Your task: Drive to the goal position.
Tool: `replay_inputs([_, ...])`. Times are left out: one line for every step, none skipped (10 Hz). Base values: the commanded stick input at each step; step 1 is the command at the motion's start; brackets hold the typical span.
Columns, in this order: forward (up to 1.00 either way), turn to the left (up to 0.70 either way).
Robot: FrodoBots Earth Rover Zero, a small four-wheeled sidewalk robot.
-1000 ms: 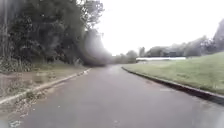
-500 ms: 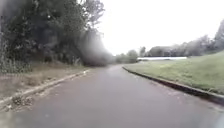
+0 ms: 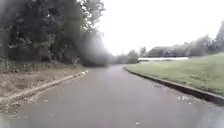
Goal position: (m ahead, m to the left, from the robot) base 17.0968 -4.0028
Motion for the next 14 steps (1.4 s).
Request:
replay_inputs([0.7,0.0])
replay_inputs([0.7,0.0])
replay_inputs([0.7,0.0])
replay_inputs([0.7,0.0])
replay_inputs([0.7,0.0])
replay_inputs([0.7,0.0])
replay_inputs([0.7,0.0])
replay_inputs([0.7,0.0])
replay_inputs([0.7,0.0])
replay_inputs([0.7,-0.11])
replay_inputs([0.7,-0.21])
replay_inputs([0.7,0.0])
replay_inputs([0.7,0.0])
replay_inputs([0.7,0.0])
